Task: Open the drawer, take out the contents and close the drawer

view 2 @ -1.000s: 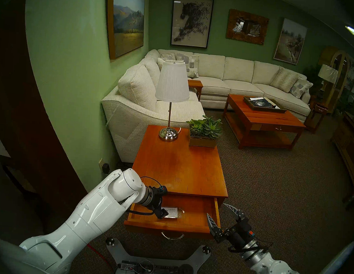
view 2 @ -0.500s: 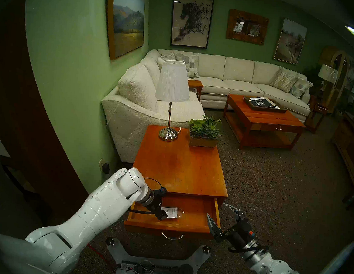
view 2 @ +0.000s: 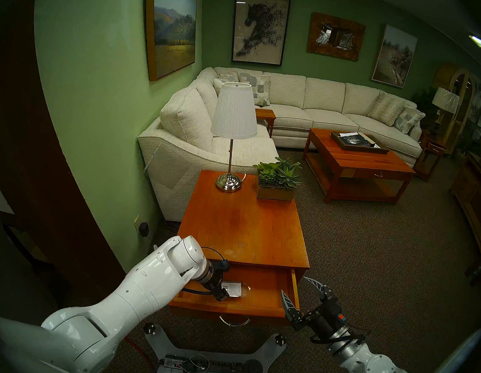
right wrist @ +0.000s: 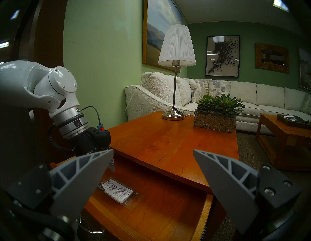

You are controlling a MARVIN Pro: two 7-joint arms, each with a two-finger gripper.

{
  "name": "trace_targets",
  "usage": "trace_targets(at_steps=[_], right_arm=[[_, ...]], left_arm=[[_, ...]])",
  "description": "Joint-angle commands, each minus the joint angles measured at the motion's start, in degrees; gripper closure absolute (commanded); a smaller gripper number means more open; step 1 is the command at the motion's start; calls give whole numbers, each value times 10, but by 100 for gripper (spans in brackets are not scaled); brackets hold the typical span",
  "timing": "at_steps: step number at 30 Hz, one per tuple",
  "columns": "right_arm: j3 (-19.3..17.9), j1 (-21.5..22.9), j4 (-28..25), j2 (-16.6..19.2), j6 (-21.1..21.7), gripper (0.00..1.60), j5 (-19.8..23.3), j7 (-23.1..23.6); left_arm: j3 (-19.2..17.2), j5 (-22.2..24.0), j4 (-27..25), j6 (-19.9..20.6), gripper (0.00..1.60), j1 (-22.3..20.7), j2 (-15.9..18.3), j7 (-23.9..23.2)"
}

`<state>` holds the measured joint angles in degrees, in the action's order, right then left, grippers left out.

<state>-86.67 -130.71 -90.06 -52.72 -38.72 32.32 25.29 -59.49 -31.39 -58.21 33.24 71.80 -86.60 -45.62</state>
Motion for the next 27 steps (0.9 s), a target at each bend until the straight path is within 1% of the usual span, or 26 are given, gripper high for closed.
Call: trace_targets(at_steps=[1, 5, 7, 11, 25, 27], right_arm=[[-4, 2, -15, 2, -5, 0, -1, 0], [-4, 2, -15, 3, -4, 0, -1, 0], [-4, 2, -15, 3, -4, 0, -1, 0], [-4, 1, -15, 3, -4, 0, -1, 0], [-4, 2, -15, 3, -4, 0, -1, -1], [-4, 2, -15, 3, -5, 0, -1, -1]], left_arm=[[6, 1, 6, -13, 0, -20, -18, 0], [13, 1, 6, -11, 0, -19, -14, -18], [13, 1, 5, -11, 0, -18, -14, -18], [17, 0, 13, -3, 0, -22, -12, -37], [16, 0, 20, -3, 0, -24, -9, -40], [15, -1, 21, -3, 8, -25, -9, -40]])
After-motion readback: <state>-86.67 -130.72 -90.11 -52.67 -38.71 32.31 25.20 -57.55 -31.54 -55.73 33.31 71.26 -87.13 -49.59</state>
